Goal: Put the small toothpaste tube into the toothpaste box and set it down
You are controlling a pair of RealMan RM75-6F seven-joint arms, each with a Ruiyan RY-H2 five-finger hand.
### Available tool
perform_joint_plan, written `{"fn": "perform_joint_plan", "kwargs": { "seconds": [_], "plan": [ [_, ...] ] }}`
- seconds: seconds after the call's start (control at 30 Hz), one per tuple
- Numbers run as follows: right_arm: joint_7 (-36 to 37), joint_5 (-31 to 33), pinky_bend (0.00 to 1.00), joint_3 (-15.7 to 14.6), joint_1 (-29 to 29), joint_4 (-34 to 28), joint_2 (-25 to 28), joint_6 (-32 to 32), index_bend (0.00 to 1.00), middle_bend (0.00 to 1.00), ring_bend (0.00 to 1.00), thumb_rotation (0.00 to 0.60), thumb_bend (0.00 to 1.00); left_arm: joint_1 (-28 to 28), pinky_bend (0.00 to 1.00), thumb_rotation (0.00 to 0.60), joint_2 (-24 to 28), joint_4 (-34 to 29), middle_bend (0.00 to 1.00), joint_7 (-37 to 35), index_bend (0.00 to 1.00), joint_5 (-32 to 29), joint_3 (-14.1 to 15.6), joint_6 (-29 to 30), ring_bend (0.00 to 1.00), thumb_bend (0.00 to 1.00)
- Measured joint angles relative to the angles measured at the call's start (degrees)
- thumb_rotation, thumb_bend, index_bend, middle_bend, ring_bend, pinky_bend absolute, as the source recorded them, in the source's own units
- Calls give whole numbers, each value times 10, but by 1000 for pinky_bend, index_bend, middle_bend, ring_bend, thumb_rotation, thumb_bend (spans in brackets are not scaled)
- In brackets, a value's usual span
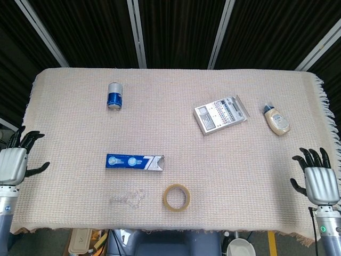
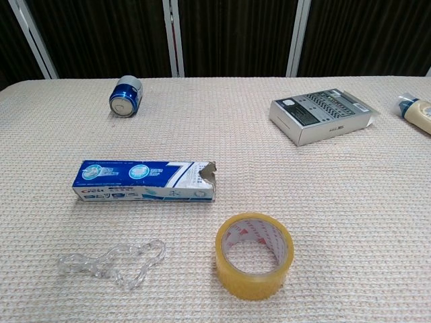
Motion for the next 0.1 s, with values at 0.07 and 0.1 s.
{"fn": "perform_joint_plan", "kwargs": {
  "seconds": [0.07, 0.1],
  "plan": [
    [-1, 4, 0, -1, 2, 4, -2, -10, 313, 172, 131, 600, 243, 1, 117, 600, 2, -2, 189, 6, 227, 1, -1, -2, 23, 204],
    [0, 6, 0, -2, 3, 4, -2, -14, 313, 172, 130, 600, 243, 1, 117, 600, 3, -3, 189, 10, 227, 1, -1, -2, 23, 204]
  ]
}}
